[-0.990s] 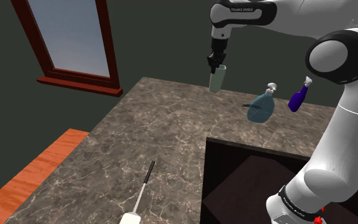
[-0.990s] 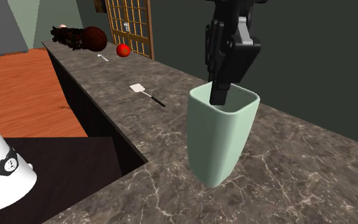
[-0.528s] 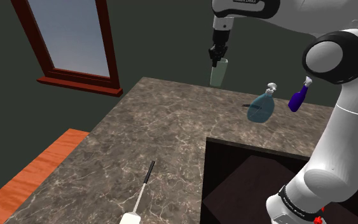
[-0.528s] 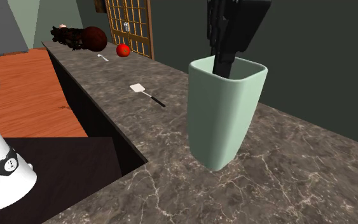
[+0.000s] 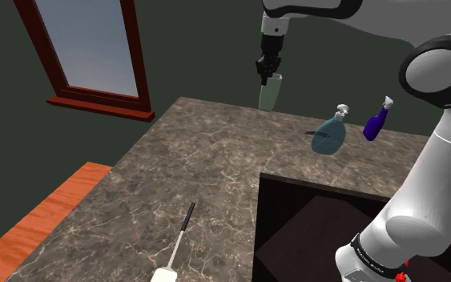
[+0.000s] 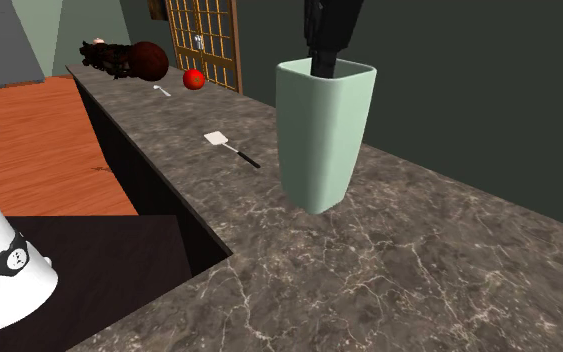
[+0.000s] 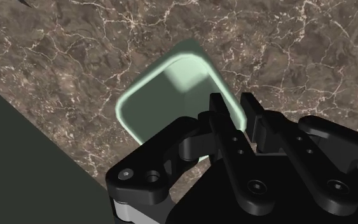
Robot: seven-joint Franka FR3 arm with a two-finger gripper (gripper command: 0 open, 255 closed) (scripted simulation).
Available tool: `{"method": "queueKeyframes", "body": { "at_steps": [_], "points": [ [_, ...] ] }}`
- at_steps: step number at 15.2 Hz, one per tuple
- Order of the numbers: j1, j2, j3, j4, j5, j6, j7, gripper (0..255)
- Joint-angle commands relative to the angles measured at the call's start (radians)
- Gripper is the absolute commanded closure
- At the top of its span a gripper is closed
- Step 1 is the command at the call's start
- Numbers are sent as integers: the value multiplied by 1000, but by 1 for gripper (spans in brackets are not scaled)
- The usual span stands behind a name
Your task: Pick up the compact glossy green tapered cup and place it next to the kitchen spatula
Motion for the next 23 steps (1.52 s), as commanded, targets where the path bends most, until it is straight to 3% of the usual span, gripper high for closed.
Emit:
{"method": "queueKeyframes", "body": {
  "at_steps": [1, 12, 23],
  "points": [
    [29, -43, 20, -50, -5, 7, 49, 255],
    [164, -148, 141, -179, -1, 30, 305, 255],
    [294, -125, 273, -150, 8, 26, 567, 255]
  ]
}}
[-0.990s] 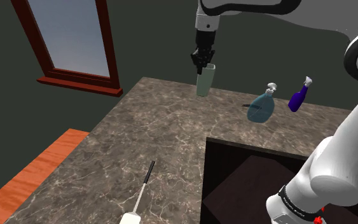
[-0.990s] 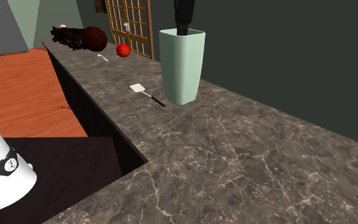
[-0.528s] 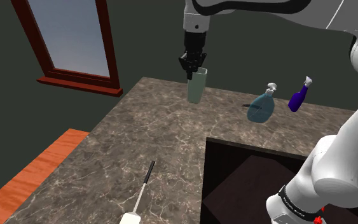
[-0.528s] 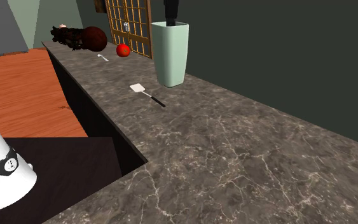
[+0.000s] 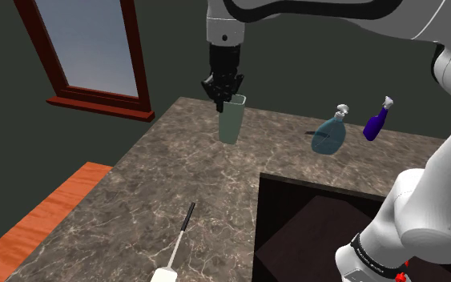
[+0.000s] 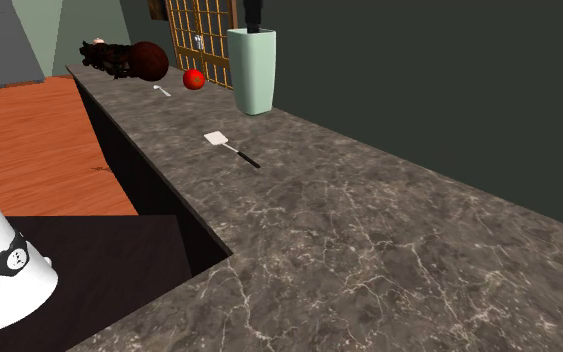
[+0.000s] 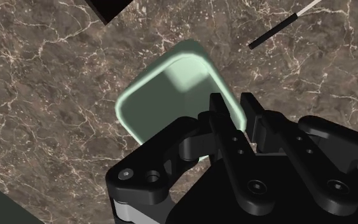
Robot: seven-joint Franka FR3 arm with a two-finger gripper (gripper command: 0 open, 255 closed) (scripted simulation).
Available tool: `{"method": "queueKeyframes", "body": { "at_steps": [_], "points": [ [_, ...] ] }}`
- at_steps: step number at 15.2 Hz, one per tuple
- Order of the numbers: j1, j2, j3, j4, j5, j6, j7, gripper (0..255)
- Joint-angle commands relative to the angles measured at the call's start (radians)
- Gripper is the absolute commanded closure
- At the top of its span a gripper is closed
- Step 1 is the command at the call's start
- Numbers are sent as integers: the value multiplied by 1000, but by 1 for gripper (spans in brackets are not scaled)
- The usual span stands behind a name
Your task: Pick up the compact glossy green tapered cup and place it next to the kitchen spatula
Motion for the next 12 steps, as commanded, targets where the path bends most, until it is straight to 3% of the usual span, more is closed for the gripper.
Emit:
{"method": "queueKeyframes", "body": {
  "at_steps": [1, 12],
  "points": [
    [17, 11, 16, 12, 0, -1, 34, 255],
    [16, -11, 15, -163, 3, 153, 30, 255]
  ]
}}
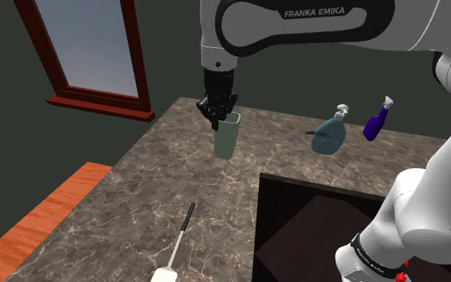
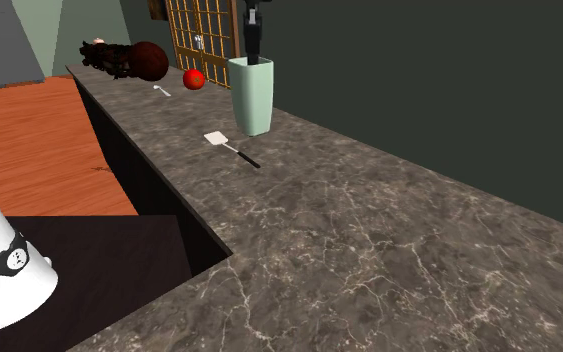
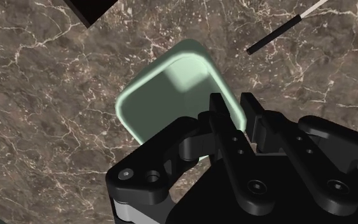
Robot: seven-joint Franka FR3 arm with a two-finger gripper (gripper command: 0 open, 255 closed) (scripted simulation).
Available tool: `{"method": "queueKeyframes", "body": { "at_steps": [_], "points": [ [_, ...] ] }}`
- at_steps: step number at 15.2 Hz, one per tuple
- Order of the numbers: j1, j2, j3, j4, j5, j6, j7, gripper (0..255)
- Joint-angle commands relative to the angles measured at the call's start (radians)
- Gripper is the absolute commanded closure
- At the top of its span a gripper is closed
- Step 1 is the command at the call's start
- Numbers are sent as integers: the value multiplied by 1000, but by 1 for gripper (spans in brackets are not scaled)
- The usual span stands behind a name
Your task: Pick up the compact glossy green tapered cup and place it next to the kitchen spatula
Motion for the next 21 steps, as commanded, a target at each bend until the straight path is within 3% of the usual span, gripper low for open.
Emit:
{"method": "queueKeyframes", "body": {
  "at_steps": [1, 21],
  "points": [
    [0, -2, 0, -29, 0, 29, -1, 255],
    [1, 34, 1, -257, -5, 292, 0, 255]
  ]
}}
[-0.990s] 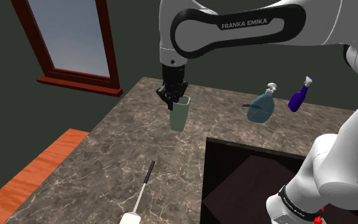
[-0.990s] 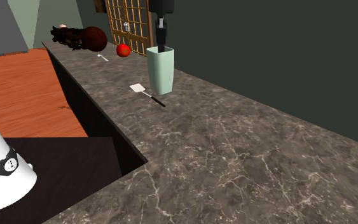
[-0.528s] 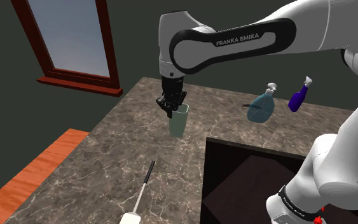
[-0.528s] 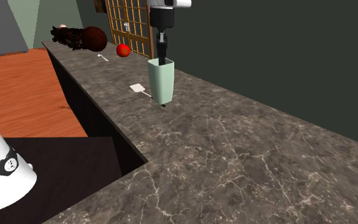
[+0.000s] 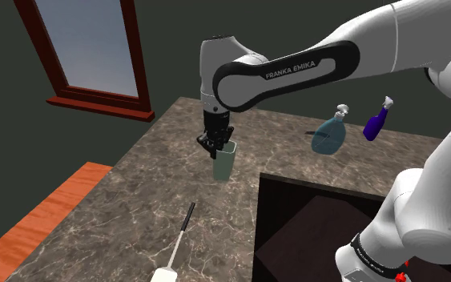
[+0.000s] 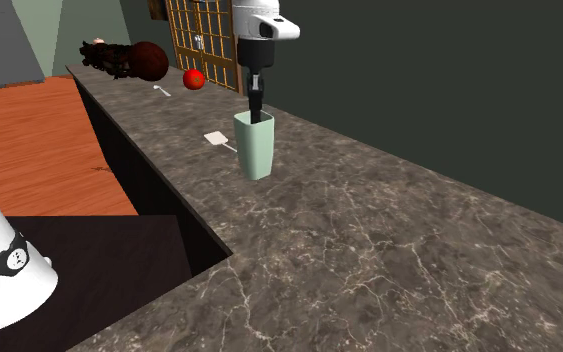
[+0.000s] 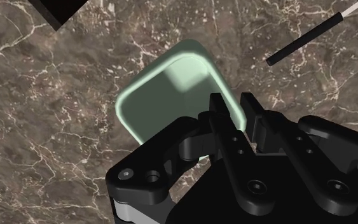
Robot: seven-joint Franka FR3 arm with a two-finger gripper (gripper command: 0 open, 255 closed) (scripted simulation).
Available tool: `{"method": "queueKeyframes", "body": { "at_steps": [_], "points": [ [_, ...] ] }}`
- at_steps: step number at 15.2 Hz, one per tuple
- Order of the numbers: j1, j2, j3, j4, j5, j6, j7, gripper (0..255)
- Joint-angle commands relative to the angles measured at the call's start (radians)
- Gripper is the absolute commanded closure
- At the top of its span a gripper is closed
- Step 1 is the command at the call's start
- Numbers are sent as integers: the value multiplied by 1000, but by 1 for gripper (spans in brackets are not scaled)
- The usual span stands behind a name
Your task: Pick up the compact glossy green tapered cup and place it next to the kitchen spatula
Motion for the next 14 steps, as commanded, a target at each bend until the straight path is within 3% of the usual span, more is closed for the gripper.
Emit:
{"method": "queueKeyframes", "body": {
  "at_steps": [1, 7, 14],
  "points": [
    [0, 7, 0, -17, -1, 25, -1, 255],
    [1, 39, 0, -72, -7, 112, 2, 255],
    [1, 39, 0, -72, -7, 112, 2, 255]
  ]
}}
